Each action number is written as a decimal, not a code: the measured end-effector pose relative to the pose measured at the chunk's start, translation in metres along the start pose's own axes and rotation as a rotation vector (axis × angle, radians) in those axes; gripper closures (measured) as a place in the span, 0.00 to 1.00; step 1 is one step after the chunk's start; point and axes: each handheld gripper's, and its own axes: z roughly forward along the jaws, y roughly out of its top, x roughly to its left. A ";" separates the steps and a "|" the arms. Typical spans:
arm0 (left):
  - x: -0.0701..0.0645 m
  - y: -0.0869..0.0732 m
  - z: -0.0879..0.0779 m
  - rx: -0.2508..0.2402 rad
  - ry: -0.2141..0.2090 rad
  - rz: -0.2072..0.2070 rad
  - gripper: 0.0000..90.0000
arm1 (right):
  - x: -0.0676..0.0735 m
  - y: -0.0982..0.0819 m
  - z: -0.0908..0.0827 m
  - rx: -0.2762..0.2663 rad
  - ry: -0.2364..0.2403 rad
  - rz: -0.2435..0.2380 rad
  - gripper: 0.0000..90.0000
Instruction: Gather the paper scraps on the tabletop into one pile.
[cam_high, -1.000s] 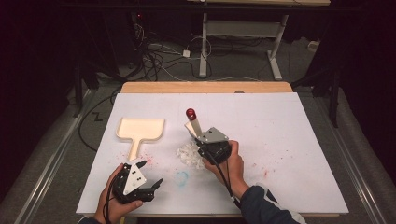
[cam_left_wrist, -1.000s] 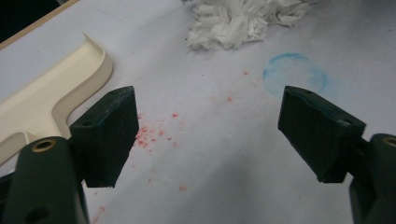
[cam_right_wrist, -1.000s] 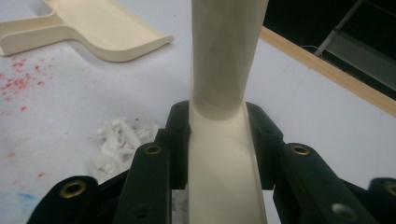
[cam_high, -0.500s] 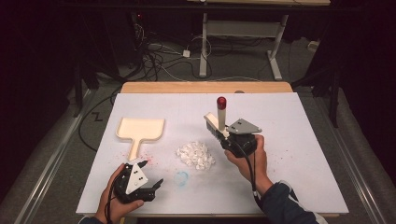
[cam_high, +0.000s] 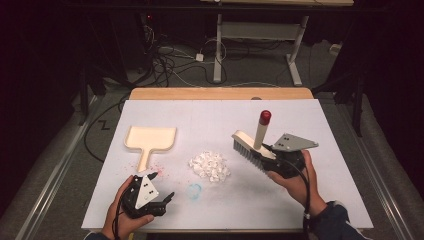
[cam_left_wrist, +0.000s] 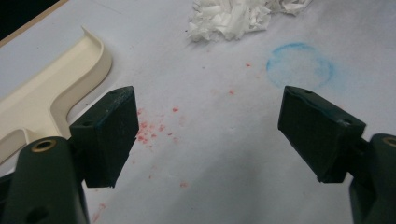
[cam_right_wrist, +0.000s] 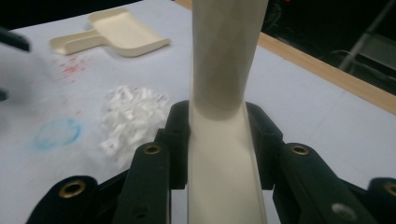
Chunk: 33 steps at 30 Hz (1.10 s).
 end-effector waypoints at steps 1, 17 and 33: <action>0.000 0.000 0.000 0.002 0.000 0.004 0.21 | -0.001 -0.003 -0.005 -0.005 0.017 -0.022 0.76; -0.001 0.001 -0.001 0.001 0.012 0.011 0.21 | -0.015 -0.042 -0.070 0.080 0.182 -0.097 0.76; -0.003 0.002 0.000 0.013 0.003 0.026 0.21 | -0.034 -0.063 -0.072 0.274 0.336 -0.068 0.76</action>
